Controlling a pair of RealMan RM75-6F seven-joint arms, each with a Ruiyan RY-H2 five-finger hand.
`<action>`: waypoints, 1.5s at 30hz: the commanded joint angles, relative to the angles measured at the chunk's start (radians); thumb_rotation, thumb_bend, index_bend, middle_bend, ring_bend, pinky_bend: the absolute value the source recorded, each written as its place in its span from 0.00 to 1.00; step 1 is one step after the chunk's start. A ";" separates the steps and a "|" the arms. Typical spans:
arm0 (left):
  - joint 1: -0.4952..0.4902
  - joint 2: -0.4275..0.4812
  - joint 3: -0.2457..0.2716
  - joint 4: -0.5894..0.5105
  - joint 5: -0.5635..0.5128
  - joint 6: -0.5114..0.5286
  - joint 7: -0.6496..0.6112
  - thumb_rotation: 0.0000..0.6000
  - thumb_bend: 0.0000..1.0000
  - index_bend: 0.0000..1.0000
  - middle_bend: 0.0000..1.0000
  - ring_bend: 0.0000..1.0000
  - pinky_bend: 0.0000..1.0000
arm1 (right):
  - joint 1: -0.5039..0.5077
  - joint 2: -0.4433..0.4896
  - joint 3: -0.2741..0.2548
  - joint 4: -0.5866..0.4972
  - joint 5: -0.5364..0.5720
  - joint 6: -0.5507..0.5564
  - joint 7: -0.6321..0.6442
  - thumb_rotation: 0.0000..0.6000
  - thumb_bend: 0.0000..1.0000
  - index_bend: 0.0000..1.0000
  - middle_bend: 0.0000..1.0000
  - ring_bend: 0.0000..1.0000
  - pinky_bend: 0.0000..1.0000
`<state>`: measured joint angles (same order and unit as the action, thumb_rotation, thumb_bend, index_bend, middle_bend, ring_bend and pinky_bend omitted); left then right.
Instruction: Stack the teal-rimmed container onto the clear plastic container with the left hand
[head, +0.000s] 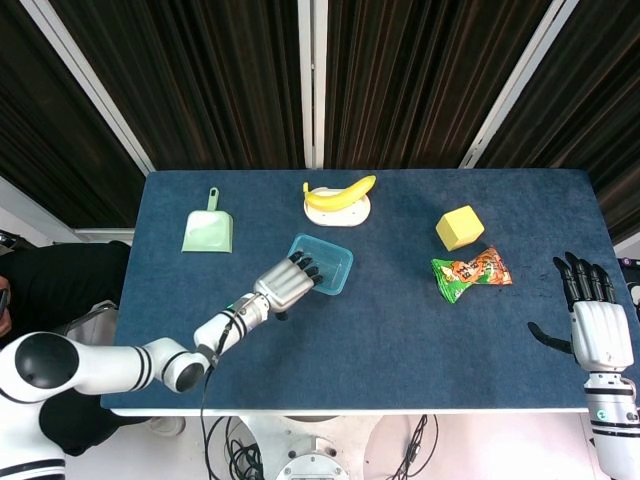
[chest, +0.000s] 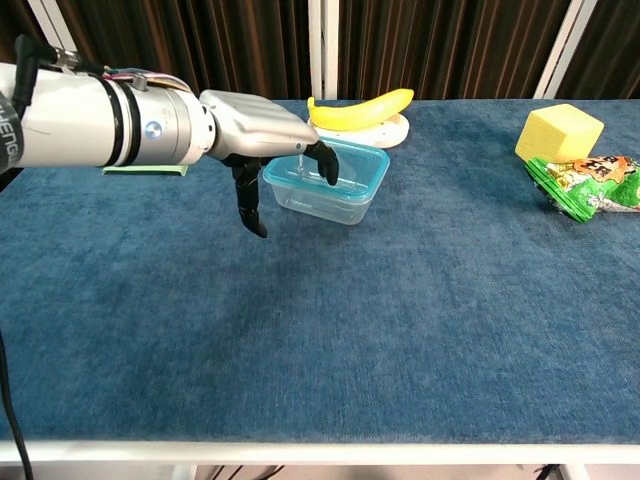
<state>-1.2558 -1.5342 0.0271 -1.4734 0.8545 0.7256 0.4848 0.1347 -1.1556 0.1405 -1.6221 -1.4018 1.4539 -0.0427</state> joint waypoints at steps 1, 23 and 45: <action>0.006 -0.009 -0.002 0.005 -0.002 0.008 0.013 1.00 0.05 0.22 0.15 0.06 0.10 | 0.000 -0.001 0.000 0.001 0.001 -0.001 0.001 1.00 0.08 0.00 0.00 0.00 0.00; 0.022 -0.005 -0.055 -0.061 0.022 0.057 0.088 1.00 0.05 0.22 0.15 0.06 0.10 | -0.009 0.003 -0.002 0.001 0.001 0.010 0.005 1.00 0.08 0.00 0.00 0.00 0.00; 0.038 -0.098 -0.033 -0.001 0.002 0.097 0.193 1.00 0.05 0.22 0.15 0.06 0.10 | -0.008 0.000 0.000 0.007 0.007 0.003 0.010 1.00 0.08 0.00 0.00 0.00 0.00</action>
<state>-1.2228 -1.6277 -0.0072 -1.4789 0.8490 0.8163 0.6760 0.1263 -1.1558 0.1405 -1.6152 -1.3949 1.4570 -0.0327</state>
